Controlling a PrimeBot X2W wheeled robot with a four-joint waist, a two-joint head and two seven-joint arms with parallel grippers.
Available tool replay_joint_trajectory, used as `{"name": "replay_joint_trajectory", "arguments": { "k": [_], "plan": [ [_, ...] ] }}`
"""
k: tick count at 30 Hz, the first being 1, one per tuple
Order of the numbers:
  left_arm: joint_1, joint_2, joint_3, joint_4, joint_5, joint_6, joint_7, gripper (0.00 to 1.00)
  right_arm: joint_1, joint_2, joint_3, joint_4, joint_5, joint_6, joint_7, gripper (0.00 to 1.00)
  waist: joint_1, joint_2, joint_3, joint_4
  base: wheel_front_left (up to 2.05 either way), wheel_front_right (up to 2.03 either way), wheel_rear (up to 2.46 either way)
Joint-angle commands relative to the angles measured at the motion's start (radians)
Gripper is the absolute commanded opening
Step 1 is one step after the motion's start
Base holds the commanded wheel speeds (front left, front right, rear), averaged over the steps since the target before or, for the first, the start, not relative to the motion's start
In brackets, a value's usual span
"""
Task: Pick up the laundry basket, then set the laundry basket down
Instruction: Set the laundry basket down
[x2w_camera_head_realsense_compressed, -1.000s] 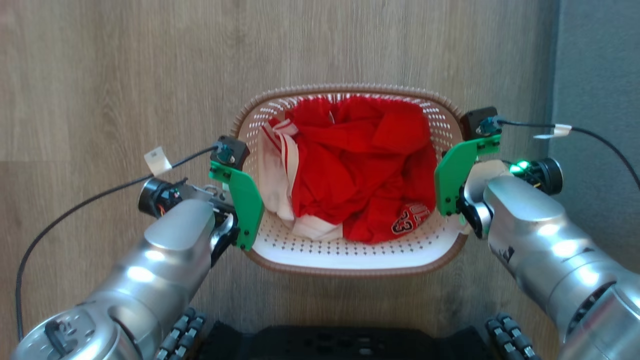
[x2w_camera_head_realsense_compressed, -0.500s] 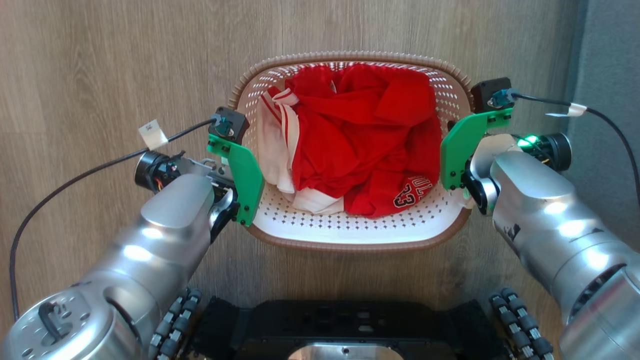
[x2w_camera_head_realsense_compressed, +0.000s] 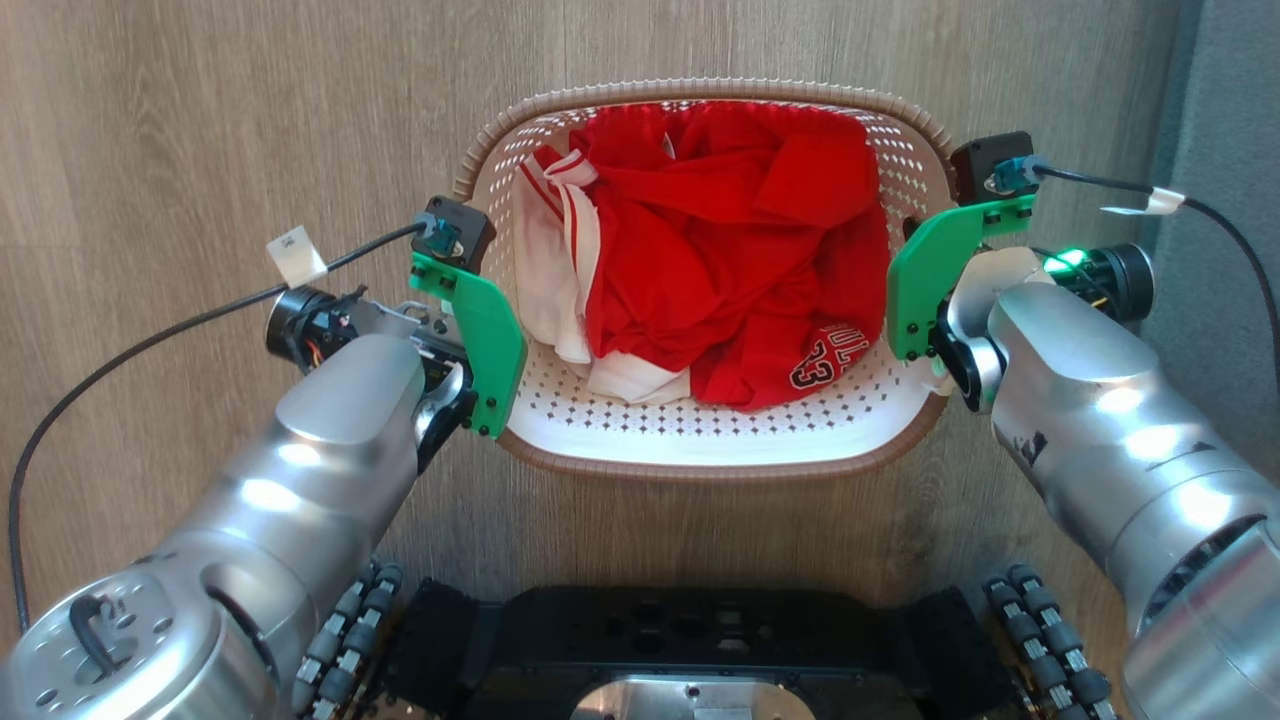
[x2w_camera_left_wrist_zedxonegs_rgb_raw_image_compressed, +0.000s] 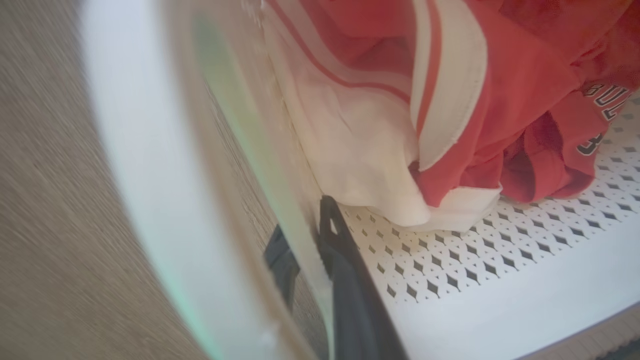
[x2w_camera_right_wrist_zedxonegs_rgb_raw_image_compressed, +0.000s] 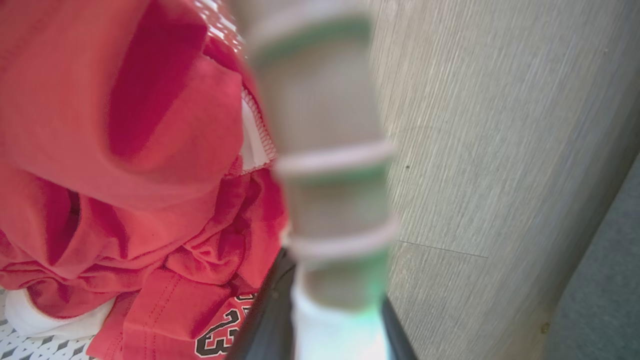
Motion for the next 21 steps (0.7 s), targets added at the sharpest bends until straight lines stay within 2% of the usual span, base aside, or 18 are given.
{"name": "replay_joint_trajectory", "arguments": {
  "k": [1, 6, 7, 8, 10, 21],
  "plan": [
    [-0.001, -0.002, -0.013, -0.013, 0.011, -0.011, -0.003, 0.00, 0.051, 0.026, 0.018, -0.015, -0.025, 0.007, -0.004, 0.00, 0.0000, -0.0001, 0.002, 0.000, 0.00, 0.00, 0.00],
    [-0.003, -0.002, -0.014, -0.006, 0.003, -0.003, 0.001, 0.00, 0.054, 0.025, -0.006, -0.015, -0.048, 0.007, 0.004, 0.00, 0.0000, -0.0001, 0.010, -0.002, 0.00, 0.00, 0.00],
    [-0.005, -0.002, -0.014, -0.003, 0.004, 0.009, -0.007, 0.41, 0.053, 0.020, -0.013, -0.015, -0.058, 0.007, 0.001, 0.31, 0.0000, -0.0001, 0.011, -0.003, 0.00, 0.00, 0.00],
    [-0.009, -0.002, -0.014, 0.000, 0.008, 0.023, -0.022, 0.98, 0.054, 0.016, -0.021, -0.015, -0.068, 0.007, 0.000, 1.00, 0.0000, -0.0001, 0.011, -0.003, 0.00, 0.00, 0.00],
    [-0.003, -0.002, -0.007, 0.012, -0.006, 0.048, -0.008, 1.00, 0.056, 0.013, -0.038, -0.015, -0.086, 0.007, -0.003, 1.00, 0.0000, -0.0001, 0.011, -0.002, 0.00, 0.00, 0.00],
    [0.014, -0.002, -0.012, 0.033, -0.003, 0.050, 0.007, 1.00, 0.076, 0.011, -0.139, -0.015, -0.177, 0.007, 0.011, 1.00, 0.0000, -0.0001, -0.011, 0.007, 0.00, 0.00, 0.00]
  ]
}}
